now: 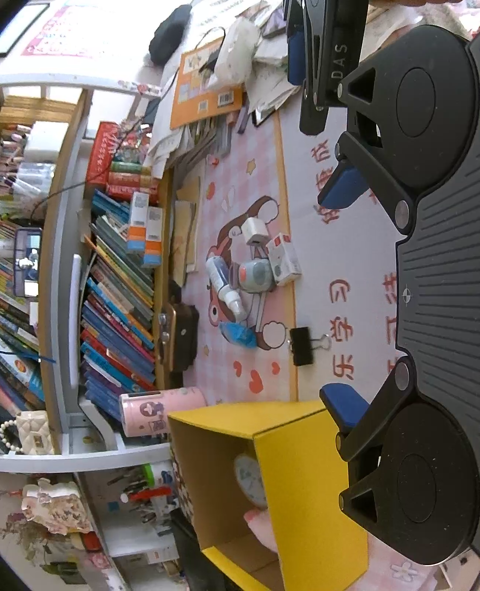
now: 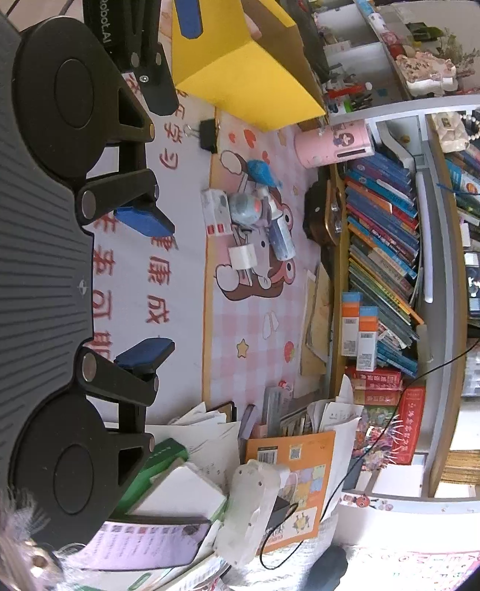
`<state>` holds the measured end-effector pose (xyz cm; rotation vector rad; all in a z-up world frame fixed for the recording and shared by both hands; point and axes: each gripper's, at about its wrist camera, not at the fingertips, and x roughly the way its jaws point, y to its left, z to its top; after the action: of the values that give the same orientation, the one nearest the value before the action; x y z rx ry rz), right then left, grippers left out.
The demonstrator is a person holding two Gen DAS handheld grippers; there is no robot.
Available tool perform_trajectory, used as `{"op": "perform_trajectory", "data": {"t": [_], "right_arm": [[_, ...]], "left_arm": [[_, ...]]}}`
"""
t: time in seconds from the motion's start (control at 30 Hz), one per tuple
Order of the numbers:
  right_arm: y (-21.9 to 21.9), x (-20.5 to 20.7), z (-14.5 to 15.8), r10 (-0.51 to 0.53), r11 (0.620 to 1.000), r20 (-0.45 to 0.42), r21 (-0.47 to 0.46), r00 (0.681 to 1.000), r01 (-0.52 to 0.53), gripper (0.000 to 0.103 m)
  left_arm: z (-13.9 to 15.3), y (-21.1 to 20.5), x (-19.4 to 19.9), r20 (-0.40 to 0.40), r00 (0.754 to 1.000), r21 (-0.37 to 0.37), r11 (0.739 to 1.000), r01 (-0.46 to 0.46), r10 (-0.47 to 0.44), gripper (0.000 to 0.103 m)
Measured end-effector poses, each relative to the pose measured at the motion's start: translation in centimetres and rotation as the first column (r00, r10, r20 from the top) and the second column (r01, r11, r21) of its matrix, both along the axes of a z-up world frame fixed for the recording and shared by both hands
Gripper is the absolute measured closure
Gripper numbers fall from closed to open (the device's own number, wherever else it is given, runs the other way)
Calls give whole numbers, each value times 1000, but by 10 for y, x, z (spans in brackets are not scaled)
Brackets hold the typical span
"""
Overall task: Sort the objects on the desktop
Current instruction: 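Close the left gripper on the black binder clip while the right gripper approaches the white plug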
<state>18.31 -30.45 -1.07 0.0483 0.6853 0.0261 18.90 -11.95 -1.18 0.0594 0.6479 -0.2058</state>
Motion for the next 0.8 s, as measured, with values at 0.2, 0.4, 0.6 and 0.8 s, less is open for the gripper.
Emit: {"op": "perform_trajectory", "data": {"t": [0.2, 0.4, 0.6, 0.8], "right_arm": [[-12, 25, -1, 28, 1000, 3, 12, 1000, -28, 46], [-21, 45, -3, 72, 997, -5, 18, 997, -71, 49], [-25, 64, -5, 110, 994, -16, 9, 994, -109, 49], [-22, 77, -8, 161, 987, -18, -7, 987, -161, 49]], "left_arm": [[-2, -12, 21, 3, 998, 30, 998, -57, 57, 9], [-10, -20, 42, 5, 989, 65, 987, -145, 145, 13], [-20, -27, 65, 21, 973, 107, 967, -232, 231, 18], [-38, -29, 95, -15, 955, 139, 947, -290, 295, 31]]}}
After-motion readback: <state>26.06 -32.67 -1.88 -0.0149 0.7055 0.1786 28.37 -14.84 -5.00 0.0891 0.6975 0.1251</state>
